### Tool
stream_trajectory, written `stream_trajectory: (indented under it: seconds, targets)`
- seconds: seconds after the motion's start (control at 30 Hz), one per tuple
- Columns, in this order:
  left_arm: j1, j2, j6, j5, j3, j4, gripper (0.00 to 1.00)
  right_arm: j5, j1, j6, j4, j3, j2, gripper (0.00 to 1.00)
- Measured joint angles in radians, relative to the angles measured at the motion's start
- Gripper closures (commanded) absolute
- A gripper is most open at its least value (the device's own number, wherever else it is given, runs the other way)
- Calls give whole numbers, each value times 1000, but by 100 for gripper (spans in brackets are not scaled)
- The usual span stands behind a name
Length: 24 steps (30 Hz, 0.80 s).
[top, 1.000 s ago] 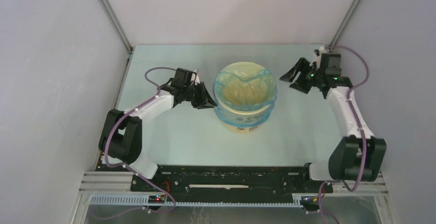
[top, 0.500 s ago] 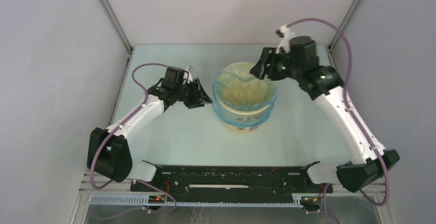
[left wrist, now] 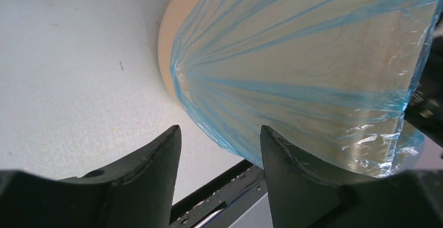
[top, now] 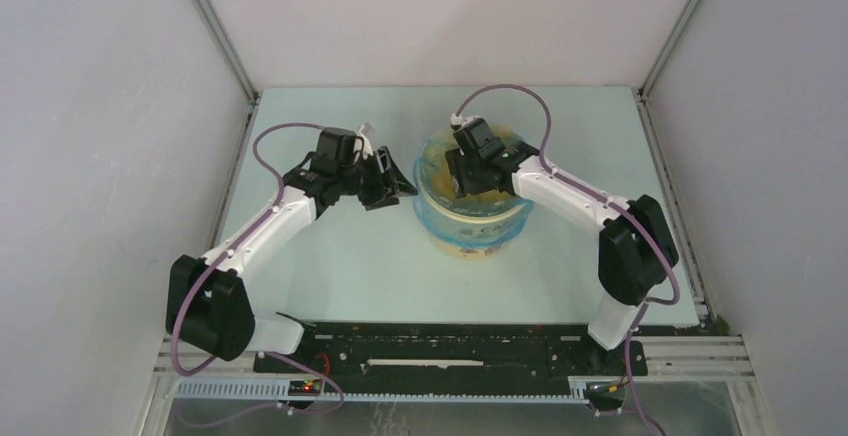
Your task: Put the trash bags into the trash bin
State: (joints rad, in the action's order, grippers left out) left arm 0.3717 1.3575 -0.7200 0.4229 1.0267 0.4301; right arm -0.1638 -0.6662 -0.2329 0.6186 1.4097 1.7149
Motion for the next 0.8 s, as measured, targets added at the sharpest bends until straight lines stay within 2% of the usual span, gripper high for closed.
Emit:
stream_trajectory:
  seconds: [0.17, 0.33, 0.47, 0.67, 0.8]
  targets:
    - [1, 0, -22, 10, 0, -13, 31, -45, 6, 2, -86, 3, 60, 31]
    - [2, 0, -23, 10, 0, -21, 25, -61, 10, 9, -71, 46, 69, 27]
    - [2, 0, -14, 8, 0, -13, 24, -32, 12, 8, -29, 37, 2, 26]
    - [3, 0, -5, 8, 1, 7, 14, 16, 11, 4, 1, -9, -138, 26]
    - [3, 0, -5, 11, 2, 11, 13, 41, 2, -3, -11, -31, -107, 26]
